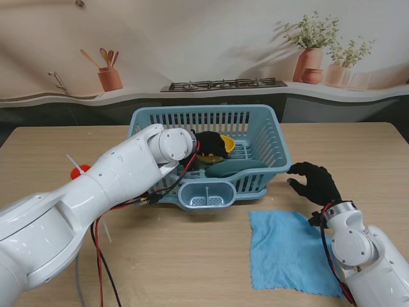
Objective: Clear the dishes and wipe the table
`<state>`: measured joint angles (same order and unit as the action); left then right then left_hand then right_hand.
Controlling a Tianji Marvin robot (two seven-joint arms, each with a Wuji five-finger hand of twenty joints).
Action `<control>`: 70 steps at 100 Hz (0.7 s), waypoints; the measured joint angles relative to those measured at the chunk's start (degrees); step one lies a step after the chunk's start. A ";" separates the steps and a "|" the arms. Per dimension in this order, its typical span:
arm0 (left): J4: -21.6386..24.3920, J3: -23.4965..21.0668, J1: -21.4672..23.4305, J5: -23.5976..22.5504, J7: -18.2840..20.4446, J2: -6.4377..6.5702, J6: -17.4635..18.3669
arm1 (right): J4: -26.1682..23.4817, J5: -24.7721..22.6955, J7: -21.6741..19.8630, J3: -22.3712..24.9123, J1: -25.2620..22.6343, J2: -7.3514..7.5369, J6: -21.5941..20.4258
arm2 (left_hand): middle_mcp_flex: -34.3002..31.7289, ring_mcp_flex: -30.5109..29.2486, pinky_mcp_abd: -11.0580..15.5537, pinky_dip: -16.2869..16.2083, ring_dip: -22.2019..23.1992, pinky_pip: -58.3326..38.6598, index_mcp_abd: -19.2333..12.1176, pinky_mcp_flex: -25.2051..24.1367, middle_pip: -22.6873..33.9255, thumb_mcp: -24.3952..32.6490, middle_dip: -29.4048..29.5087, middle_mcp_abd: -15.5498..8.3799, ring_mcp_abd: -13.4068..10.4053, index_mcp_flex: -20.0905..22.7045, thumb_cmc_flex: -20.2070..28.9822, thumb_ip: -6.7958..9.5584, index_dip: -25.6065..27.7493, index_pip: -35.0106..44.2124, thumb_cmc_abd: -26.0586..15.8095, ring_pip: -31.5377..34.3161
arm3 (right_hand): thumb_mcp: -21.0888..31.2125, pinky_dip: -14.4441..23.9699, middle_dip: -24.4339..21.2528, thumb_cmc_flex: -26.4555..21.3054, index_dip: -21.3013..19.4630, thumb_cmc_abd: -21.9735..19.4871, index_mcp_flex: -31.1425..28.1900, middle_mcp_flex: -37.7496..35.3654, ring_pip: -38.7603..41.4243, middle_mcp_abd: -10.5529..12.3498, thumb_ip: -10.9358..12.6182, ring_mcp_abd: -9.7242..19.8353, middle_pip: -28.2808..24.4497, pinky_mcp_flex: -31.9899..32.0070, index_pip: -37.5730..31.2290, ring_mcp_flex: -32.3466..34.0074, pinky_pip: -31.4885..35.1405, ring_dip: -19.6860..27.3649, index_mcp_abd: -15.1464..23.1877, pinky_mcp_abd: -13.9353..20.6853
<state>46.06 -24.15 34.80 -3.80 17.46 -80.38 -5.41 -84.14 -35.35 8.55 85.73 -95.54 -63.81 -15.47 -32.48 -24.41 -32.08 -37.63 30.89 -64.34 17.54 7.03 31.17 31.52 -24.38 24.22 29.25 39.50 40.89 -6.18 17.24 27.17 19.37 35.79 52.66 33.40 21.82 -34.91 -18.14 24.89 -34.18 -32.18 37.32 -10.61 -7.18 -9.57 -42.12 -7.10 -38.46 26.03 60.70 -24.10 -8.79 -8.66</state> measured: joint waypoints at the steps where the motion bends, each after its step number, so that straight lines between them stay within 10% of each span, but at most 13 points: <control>1: 0.00 0.00 0.01 0.00 0.00 0.00 0.00 | 0.00 0.00 0.00 0.00 0.00 0.00 0.00 | 0.35 0.07 0.11 0.06 -0.03 0.28 -0.03 -0.12 -0.06 0.00 0.08 -0.01 -0.02 -0.01 -0.01 0.00 0.00 -0.09 0.00 -0.16 | 0.00 0.00 0.00 0.00 0.00 0.00 0.00 0.00 0.00 0.00 0.00 0.00 0.00 0.00 0.00 0.00 -0.29 0.00 0.00 0.00; 70: 3.05 -1.91 1.84 -0.74 -1.68 1.72 1.14 | 0.02 0.00 -0.07 -0.06 0.00 0.00 -0.02 | 6.95 7.39 6.62 4.00 -2.18 3.60 -4.21 -7.11 -2.60 0.57 1.61 -2.14 -3.63 -5.25 -4.68 0.08 -1.20 -3.73 -0.20 -3.96 | 0.00 0.01 0.00 0.00 0.00 0.00 0.00 0.00 -0.02 0.06 0.00 0.07 0.01 0.13 0.01 0.00 -0.77 0.00 0.02 0.00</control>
<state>49.11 -26.06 36.65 -4.54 15.78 -78.66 -4.27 -84.12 -35.35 8.48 85.67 -95.54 -63.81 -15.49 -25.53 -17.01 -25.45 -33.62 28.71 -60.74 13.34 -0.08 28.57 32.09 -22.77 22.08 25.62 34.24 36.21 -6.10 16.04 23.44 19.18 31.83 52.66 33.41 21.82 -34.91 -18.14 24.89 -34.18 -32.18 37.30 -10.55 -7.18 -9.50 -42.12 -6.98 -38.45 26.03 59.93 -24.10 -8.77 -8.66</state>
